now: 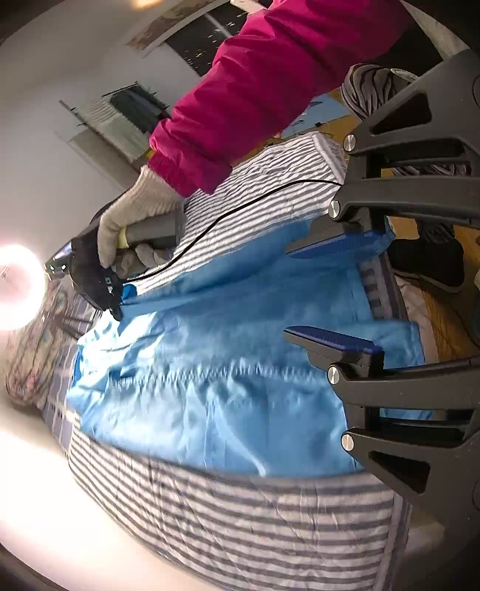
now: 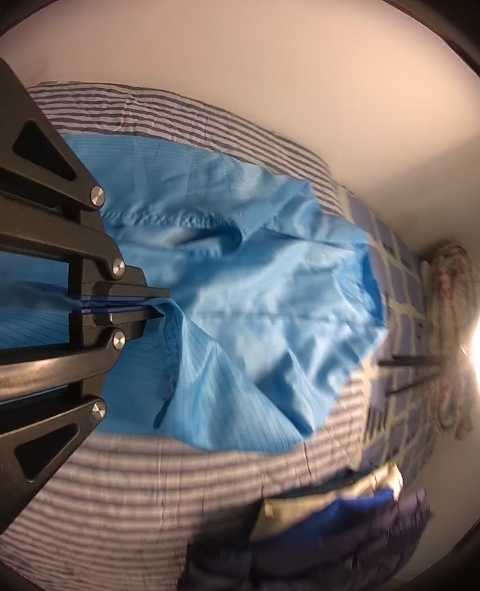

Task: Fold large clothes
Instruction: 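Open both tools and lift them away from the folded coat, then move both open tools over the coat's hem cuffs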

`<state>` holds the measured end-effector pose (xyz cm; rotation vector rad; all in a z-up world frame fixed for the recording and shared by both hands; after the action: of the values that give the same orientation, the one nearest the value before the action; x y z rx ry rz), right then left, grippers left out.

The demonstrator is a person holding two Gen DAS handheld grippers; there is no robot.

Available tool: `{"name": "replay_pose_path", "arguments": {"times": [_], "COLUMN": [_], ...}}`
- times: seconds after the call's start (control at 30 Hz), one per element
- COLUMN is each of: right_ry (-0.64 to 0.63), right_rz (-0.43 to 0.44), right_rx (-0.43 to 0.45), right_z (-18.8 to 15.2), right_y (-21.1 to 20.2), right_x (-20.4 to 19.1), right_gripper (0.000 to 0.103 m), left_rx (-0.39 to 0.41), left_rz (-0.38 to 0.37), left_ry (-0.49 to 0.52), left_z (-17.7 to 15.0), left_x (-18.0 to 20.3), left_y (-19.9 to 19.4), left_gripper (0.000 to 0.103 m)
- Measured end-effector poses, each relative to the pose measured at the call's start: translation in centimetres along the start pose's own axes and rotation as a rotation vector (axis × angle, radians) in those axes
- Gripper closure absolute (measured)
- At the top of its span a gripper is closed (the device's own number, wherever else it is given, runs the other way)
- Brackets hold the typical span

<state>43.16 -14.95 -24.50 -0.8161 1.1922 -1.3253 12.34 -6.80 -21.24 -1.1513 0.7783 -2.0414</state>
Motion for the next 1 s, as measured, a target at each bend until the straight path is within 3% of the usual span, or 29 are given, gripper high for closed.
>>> {"name": "replay_pose_path", "arguments": {"times": [0.1,0.17,0.23,0.3,0.43,0.5,0.57,0.73,1.0], "right_ry": [-0.006,-0.022,-0.042,-0.056,-0.092,-0.094,-0.086,-0.104,0.028], "right_rz": [0.015,0.071,0.109,0.125,0.178,0.199,0.208,0.075,0.047], "right_rx": [-0.036,-0.078,-0.109,-0.095,-0.044,-0.016,0.001,0.036,0.082], "right_z": [0.6,0.5,0.2,0.0,-1.4,-2.4,-4.2,-8.5,-4.5], "right_y": [2.9,4.6,5.4,4.9,0.6,-1.8,-3.9,-6.6,-3.7], "right_x": [-1.7,-2.8,-3.5,-3.6,-3.1,-2.2,-0.9,3.5,8.8], "right_gripper": [0.103,0.097,0.080,0.069,0.069,0.069,0.069,0.076,0.081], "left_rx": [0.009,0.014,0.022,0.028,0.021,0.012,-0.003,-0.058,-0.110], "left_rz": [0.017,0.024,0.033,0.042,0.059,0.062,0.046,0.047,0.012], "left_ry": [-0.035,-0.054,-0.074,-0.097,-0.118,-0.132,-0.145,-0.145,-0.079], "left_z": [0.1,0.4,0.5,0.5,0.2,-0.3,-0.5,-0.6,-0.2], "left_x": [-1.9,-3.1,-4.0,-4.8,-5.9,-6.1,-6.1,-5.5,-2.8], "left_y": [-0.4,-0.8,-1.1,-1.4,-0.9,-0.5,0.1,2.8,5.8], "left_gripper": [0.065,0.065,0.065,0.065,0.063,0.050,0.048,0.048,0.048]}}
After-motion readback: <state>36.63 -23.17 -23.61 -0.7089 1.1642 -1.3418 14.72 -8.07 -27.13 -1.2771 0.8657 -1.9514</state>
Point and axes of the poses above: each gripper's, at about its wrist camera, not at the fingertips, and y roughly the way its jaws point, x to its right, z to its top, the point moved 8 cm from there along y, roughly the way its jaws point, and after that the axes turned 10 degrees about -x, right-handed, at the moved point
